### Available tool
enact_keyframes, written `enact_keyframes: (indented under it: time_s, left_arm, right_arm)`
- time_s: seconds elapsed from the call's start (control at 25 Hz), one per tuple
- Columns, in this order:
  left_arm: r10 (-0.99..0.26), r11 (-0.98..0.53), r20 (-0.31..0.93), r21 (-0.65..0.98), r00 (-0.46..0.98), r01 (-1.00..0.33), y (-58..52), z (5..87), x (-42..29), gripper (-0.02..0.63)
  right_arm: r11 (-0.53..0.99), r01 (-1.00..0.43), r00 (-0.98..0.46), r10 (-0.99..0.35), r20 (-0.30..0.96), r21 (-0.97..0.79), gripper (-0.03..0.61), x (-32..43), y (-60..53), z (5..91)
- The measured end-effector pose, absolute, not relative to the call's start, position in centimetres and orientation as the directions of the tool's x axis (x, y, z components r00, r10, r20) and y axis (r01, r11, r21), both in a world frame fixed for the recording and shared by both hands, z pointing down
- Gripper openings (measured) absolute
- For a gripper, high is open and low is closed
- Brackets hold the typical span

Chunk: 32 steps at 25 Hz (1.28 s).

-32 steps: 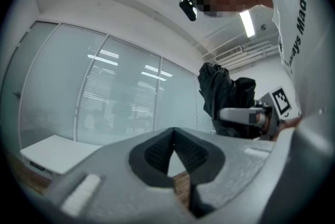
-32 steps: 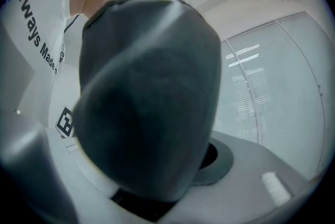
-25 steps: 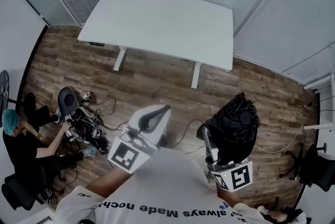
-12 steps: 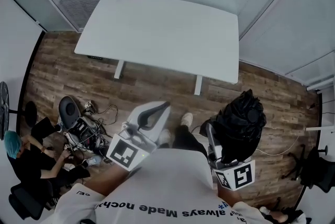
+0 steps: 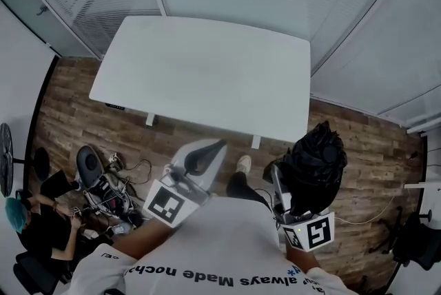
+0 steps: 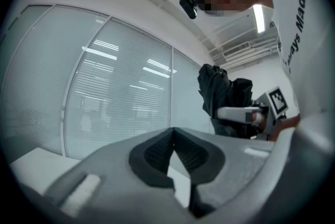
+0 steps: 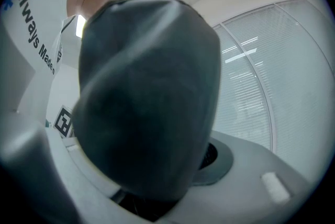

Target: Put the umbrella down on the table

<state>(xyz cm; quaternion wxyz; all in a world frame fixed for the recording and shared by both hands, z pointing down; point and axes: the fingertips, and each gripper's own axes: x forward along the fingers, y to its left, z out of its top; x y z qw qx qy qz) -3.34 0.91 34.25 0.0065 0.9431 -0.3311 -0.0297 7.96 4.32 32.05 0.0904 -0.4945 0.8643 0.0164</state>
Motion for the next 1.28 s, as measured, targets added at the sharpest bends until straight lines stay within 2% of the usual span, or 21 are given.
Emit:
enact_keyframes:
  time_s: [0.28,0.56,0.8,1.28]
  left_arm:
    - [-0.643,-0.765,-0.064,0.019,0.763,-0.644,-10.4,32.8,3.9,0.003]
    - [-0.651,-0.759,-0.053,0.031,0.757,-0.65,-18.1,33.9,8.0,0.003]
    - [-0.641,-0.768,-0.054,0.027,0.766,-0.64,-21.8,33.7,8.6,0.003]
    - [-0.596,-0.803,-0.057,0.028,0.801,-0.595,-27.6,32.8,5.4,0.003]
  right_arm:
    - [0.544,-0.838,-0.531,-0.831,-0.164,-0.041,0.242,14.8,-6.7,31.0]
    - [0.55,-0.835,-0.539,-0.829,-0.153,-0.037,0.242,18.9,-14.4,32.0]
    - [0.55,-0.835,-0.538,-0.827,-0.161,-0.036,0.242,19.2,-18.0,31.5]
    - [0.506,-0.862,-0.495,-0.854,-0.162,-0.035,0.242,15.3,-23.6,30.4]
